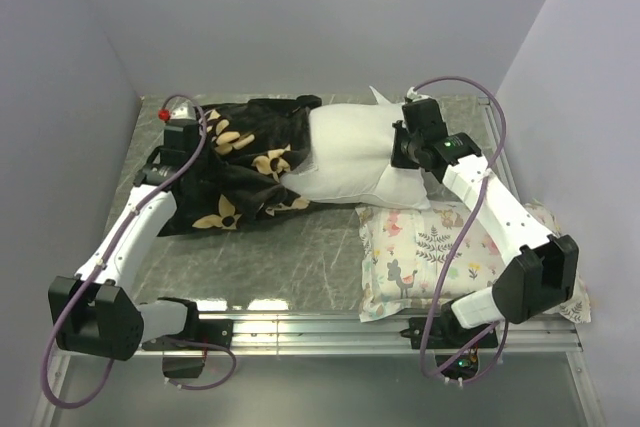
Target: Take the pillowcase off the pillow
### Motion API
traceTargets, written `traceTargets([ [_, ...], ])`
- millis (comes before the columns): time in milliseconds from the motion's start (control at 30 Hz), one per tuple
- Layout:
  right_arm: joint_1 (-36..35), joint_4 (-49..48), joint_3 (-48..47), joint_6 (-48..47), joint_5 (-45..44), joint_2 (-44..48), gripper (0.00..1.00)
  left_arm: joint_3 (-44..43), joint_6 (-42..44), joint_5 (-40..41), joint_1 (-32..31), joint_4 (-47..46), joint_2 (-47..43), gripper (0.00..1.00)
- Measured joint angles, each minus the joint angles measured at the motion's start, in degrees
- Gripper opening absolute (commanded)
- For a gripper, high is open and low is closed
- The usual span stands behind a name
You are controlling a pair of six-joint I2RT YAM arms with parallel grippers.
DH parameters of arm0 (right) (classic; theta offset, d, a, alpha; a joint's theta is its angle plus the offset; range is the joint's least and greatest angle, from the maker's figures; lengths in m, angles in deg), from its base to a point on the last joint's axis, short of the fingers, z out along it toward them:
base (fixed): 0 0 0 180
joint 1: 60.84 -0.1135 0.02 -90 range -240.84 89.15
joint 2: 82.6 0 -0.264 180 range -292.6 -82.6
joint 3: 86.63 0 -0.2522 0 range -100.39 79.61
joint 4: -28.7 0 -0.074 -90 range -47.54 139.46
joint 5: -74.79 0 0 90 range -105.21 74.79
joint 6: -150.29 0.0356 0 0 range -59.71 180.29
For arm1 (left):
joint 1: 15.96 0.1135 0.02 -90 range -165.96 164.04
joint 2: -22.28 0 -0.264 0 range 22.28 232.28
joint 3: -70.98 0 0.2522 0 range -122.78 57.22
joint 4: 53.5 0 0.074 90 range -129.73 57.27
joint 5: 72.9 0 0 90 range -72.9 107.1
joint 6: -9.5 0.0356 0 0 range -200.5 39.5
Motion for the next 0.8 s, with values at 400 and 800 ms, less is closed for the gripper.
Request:
traceTargets([
  [400, -8.2, -2.8, 0.8, -0.7, -5.9, 5.7, 0.69, 1.3, -0.4, 6.3, -7.9, -0.5, -2.3, 0.14],
  [800, -28.7, -11.0, 4.3, -2.3, -14.1, -2.1, 0.86, 0.0, -0.4, 7.0, -12.8, 1.6, -3.3, 0.21],
])
